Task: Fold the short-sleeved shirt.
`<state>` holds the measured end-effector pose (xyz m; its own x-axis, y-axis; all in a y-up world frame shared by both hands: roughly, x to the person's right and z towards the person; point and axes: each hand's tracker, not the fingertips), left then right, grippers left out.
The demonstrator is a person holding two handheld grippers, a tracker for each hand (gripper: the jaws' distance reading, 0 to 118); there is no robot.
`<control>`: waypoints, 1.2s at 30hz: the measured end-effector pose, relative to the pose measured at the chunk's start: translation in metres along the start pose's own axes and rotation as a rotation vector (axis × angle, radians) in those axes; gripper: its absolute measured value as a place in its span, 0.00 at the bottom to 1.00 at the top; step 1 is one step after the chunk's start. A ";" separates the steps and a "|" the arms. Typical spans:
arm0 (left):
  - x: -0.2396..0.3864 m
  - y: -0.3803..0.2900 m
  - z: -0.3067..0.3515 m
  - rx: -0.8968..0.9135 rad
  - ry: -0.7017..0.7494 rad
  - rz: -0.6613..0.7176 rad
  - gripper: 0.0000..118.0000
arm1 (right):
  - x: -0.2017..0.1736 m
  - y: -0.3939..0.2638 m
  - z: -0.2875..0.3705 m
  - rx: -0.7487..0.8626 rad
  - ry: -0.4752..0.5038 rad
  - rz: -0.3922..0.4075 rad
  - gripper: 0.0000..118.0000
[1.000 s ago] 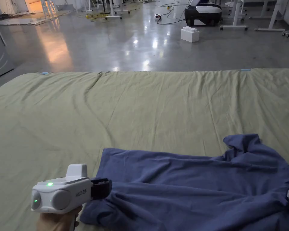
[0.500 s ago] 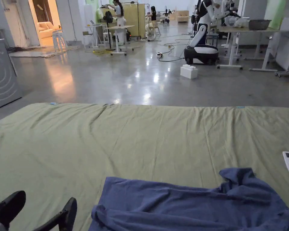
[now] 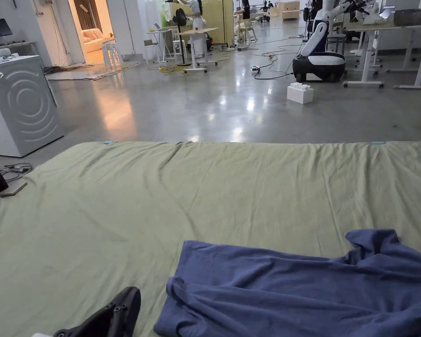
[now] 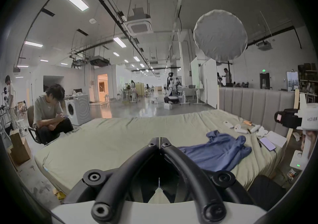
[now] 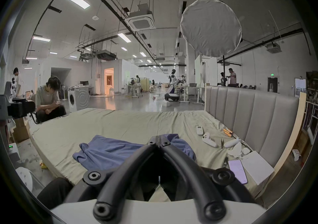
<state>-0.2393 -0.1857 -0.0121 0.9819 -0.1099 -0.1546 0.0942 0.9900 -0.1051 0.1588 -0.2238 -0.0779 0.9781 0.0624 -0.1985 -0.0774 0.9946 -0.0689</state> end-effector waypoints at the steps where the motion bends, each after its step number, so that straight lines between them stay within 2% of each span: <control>1: -0.001 -0.003 -0.005 -0.026 -0.009 0.004 0.00 | 0.001 -0.003 -0.002 -0.026 0.002 -0.022 0.00; 3: -0.010 -0.015 -0.024 -0.090 -0.055 0.071 0.00 | 0.000 0.002 -0.001 -0.007 0.011 0.003 0.00; 6: -0.031 -0.046 -0.072 -0.221 -0.130 0.231 0.00 | 0.001 -0.006 -0.003 -0.038 0.033 -0.031 0.00; 8: -0.047 -0.077 -0.110 -0.311 -0.119 0.294 0.00 | 0.000 -0.015 -0.003 -0.073 0.042 -0.059 0.00; 9: -0.050 -0.095 -0.126 -0.322 -0.088 0.281 0.04 | 0.000 -0.020 -0.003 -0.091 0.039 -0.061 0.00; 11: -0.057 -0.122 -0.154 -0.356 -0.034 0.272 0.27 | 0.000 -0.026 -0.003 -0.142 0.017 -0.032 0.00; 12: -0.060 -0.136 -0.172 -0.433 -0.025 0.267 0.40 | 0.001 -0.032 -0.003 -0.179 0.002 -0.032 0.00; 13: -0.063 -0.148 -0.189 -0.490 -0.020 0.289 0.61 | 0.003 -0.037 -0.003 -0.206 -0.006 -0.040 0.00; 14: -0.066 -0.161 -0.204 -0.552 -0.013 0.303 0.70 | 0.003 -0.037 -0.003 -0.209 -0.013 -0.042 0.00; 15: -0.066 -0.171 -0.217 -0.581 -0.013 0.301 0.73 | 0.005 -0.040 -0.002 -0.230 -0.021 -0.056 0.00; 21: -0.061 -0.210 -0.270 -0.749 -0.023 0.260 0.71 | 0.014 -0.052 0.000 -0.293 -0.062 -0.080 0.00; 23: -0.056 -0.213 -0.279 -0.771 -0.024 0.237 0.58 | 0.017 -0.054 0.000 -0.310 -0.073 -0.089 0.00; 25: -0.045 -0.208 -0.277 -0.776 0.038 0.149 0.34 | 0.018 -0.057 0.002 -0.323 -0.085 -0.091 0.00; 27: -0.030 -0.202 -0.272 -0.746 0.012 0.063 0.15 | 0.021 -0.060 0.001 -0.335 -0.088 -0.093 0.00; 29: -0.012 -0.201 -0.270 -0.755 -0.033 -0.023 0.13 | 0.024 -0.063 -0.006 -0.360 -0.091 -0.088 0.00; 31: 0.004 -0.205 -0.274 -0.785 0.005 -0.118 0.13 | 0.032 -0.065 -0.020 -0.366 -0.092 -0.093 0.01; 33: 0.007 -0.207 -0.287 -0.850 0.009 -0.094 0.13 | 0.046 -0.069 -0.048 -0.370 -0.065 -0.124 0.01; 34: 0.005 -0.206 -0.293 -0.875 0.007 -0.062 0.13 | 0.053 -0.076 -0.064 -0.426 -0.060 -0.173 0.11; 35: -0.001 -0.203 -0.298 -0.893 0.005 0.007 0.13 | 0.062 -0.089 -0.086 -0.493 -0.056 -0.207 0.31; 36: -0.008 -0.200 -0.303 -0.912 -0.006 0.050 0.13 | 0.069 -0.097 -0.108 -0.502 -0.059 -0.191 0.53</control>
<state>-0.3161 -0.4098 -0.2879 0.9823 -0.0656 -0.1755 -0.1130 0.5395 -0.8344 0.2129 -0.3245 -0.1906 0.9919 -0.0971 -0.0819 0.0348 0.8280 -0.5597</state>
